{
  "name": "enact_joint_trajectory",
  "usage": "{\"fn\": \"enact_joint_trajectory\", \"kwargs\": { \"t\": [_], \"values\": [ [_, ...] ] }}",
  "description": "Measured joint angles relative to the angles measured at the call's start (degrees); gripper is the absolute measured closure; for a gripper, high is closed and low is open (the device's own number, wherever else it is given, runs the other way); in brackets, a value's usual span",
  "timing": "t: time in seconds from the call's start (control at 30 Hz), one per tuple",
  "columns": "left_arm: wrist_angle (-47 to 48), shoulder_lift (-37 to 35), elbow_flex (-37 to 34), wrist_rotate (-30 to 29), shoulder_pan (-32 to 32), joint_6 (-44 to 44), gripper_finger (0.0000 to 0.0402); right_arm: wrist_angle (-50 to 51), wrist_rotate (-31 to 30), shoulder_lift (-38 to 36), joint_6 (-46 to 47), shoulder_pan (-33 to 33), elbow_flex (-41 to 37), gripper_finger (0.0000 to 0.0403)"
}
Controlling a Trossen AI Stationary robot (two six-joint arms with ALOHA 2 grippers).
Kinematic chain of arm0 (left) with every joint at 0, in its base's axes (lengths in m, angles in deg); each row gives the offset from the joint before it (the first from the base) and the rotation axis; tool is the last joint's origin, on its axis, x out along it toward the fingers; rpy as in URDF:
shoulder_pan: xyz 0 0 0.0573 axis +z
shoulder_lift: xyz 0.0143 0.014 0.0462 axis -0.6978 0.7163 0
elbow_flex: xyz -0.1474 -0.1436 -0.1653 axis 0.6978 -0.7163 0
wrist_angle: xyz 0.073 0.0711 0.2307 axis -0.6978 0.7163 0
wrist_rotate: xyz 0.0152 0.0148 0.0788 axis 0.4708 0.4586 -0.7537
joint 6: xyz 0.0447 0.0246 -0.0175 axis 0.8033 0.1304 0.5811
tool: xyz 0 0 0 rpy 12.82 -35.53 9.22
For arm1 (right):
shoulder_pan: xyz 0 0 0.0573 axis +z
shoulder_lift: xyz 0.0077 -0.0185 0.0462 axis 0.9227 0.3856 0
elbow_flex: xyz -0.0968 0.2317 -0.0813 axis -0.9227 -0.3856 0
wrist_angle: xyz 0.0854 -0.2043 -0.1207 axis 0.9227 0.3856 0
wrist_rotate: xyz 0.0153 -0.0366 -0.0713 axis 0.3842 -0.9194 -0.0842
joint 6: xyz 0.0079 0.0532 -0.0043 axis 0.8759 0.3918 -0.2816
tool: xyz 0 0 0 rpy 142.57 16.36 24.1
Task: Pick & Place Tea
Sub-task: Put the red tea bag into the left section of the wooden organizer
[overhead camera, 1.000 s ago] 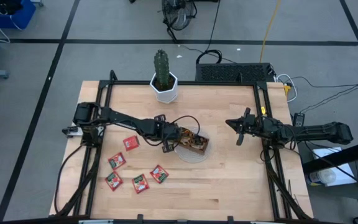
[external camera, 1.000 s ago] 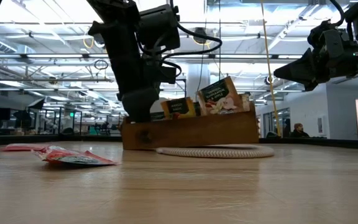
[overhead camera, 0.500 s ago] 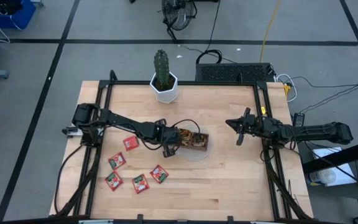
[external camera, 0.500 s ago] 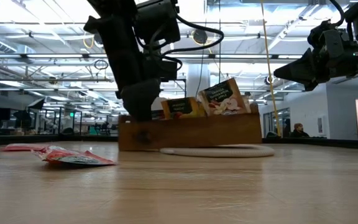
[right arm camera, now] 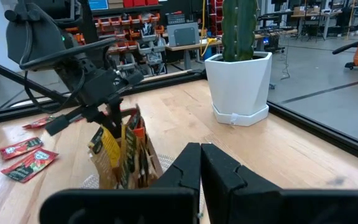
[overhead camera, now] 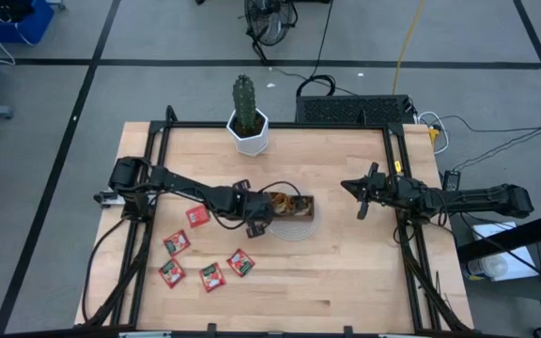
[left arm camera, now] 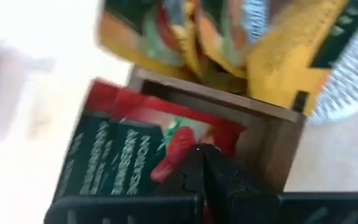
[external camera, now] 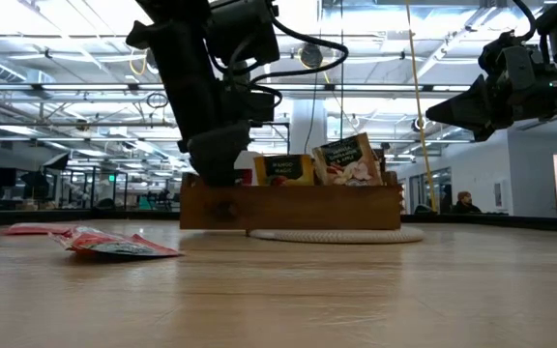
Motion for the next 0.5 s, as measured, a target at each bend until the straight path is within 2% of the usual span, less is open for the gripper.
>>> {"fn": "enact_joint_trajectory", "kwargs": {
  "t": [0.17,0.5],
  "values": [
    [0.1,0.0,0.0,-4.3,-0.3,-0.9,0.0396,0.0,0.0,0.0,0.0,0.0,0.0,0.0403],
    [0.0,0.0,0.0,-9.3,-0.7,-0.8,0.0397,0.0,0.0,0.0,0.0,0.0,0.0,0.0403]
  ]
}}
